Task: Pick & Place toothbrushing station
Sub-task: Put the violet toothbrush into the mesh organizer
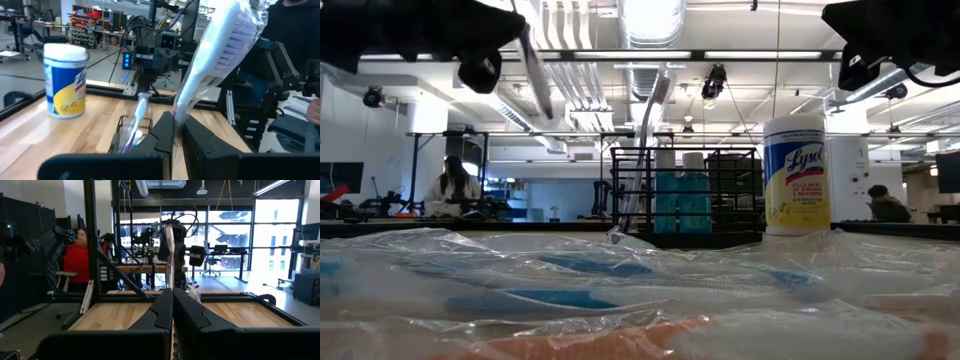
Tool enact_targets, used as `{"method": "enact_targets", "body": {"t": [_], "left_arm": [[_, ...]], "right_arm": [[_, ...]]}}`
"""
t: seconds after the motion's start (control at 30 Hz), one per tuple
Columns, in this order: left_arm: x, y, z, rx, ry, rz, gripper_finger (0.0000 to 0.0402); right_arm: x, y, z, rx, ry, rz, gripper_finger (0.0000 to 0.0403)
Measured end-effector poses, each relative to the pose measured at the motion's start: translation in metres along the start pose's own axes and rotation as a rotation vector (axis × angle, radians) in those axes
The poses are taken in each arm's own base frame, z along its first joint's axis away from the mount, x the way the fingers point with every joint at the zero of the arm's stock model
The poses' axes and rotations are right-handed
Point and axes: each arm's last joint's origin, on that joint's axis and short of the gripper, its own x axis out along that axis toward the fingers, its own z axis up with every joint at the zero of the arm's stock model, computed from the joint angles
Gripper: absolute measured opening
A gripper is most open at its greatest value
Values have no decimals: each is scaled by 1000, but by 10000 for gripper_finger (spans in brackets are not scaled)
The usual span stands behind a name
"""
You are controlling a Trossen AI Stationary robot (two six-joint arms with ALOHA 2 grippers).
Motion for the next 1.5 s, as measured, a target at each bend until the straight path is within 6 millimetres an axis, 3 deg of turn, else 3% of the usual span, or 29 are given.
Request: {"method": "enact_targets", "body": {"t": [0.33,0.6,0.93,1.17,1.5], "left_arm": [[41,-11,28,98,31,-14,19],[78,-17,28,160,120,-4,19],[106,-16,11,170,200,67,19],[115,-8,-16,218,285,206,19],[127,-4,-45,198,358,223,19]], "right_arm": [[0,0,0,13,0,-3,8],[0,0,-1,19,6,-4,8],[0,0,-1,14,9,-7,8],[0,-2,-1,10,11,-58,8],[0,-2,-1,3,12,-59,8]]}}
